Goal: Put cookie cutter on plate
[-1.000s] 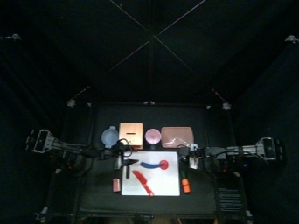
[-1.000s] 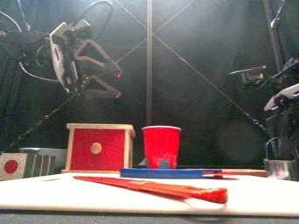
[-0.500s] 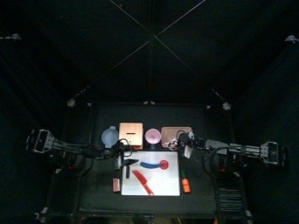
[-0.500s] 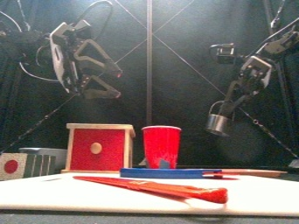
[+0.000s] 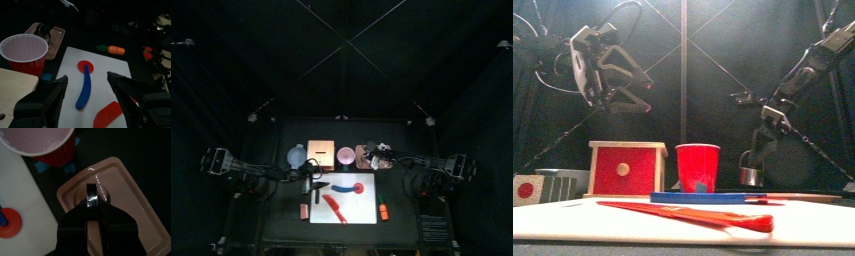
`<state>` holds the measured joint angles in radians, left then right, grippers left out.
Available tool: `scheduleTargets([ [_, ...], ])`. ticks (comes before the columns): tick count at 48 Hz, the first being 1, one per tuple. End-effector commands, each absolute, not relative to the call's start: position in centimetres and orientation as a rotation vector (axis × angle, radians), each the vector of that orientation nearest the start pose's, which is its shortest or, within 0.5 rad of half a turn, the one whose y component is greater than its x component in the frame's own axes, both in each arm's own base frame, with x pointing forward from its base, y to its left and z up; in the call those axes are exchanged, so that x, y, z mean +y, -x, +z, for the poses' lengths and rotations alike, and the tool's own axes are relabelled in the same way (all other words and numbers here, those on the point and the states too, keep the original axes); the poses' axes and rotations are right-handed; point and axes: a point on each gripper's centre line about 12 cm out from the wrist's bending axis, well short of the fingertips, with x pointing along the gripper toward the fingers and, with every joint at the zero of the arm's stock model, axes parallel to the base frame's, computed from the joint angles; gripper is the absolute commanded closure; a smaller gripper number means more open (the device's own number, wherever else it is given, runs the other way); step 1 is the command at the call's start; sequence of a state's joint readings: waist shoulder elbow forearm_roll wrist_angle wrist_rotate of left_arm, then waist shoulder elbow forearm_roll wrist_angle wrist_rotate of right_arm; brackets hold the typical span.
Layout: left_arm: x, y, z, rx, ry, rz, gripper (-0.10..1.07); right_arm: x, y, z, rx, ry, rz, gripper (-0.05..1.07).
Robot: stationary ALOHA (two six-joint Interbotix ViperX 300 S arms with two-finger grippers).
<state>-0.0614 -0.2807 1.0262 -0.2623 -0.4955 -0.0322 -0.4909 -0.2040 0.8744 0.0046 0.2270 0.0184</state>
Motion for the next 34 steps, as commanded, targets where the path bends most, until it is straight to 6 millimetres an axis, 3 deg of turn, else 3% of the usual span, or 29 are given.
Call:
scheduleTargets([
  [1, -0.5, -31.1, 20.4, 0.229, 0.235, 0.092, 0.01, -15.0, -27.4, 16.4, 0.84, -0.237, -0.477, 0.34],
  [9, -0.5, -31.1, 20.4, 0.226, 0.235, 0.092, 0.01, -15.1, -27.4, 16.4, 0.841, -0.234, -0.479, 0.06],
  [13, -0.5, -31.1, 20.4, 0.228, 0.236, 0.093, 0.01, -15.0, -27.3, 16.6, 0.832, -0.232, -0.48, -0.02],
  [34, -0.5, -31.1, 20.3, 0.231, 0.236, 0.093, 0.01, -12.8, -26.3, 20.1, 0.761, -0.232, -0.445, -0.01],
])
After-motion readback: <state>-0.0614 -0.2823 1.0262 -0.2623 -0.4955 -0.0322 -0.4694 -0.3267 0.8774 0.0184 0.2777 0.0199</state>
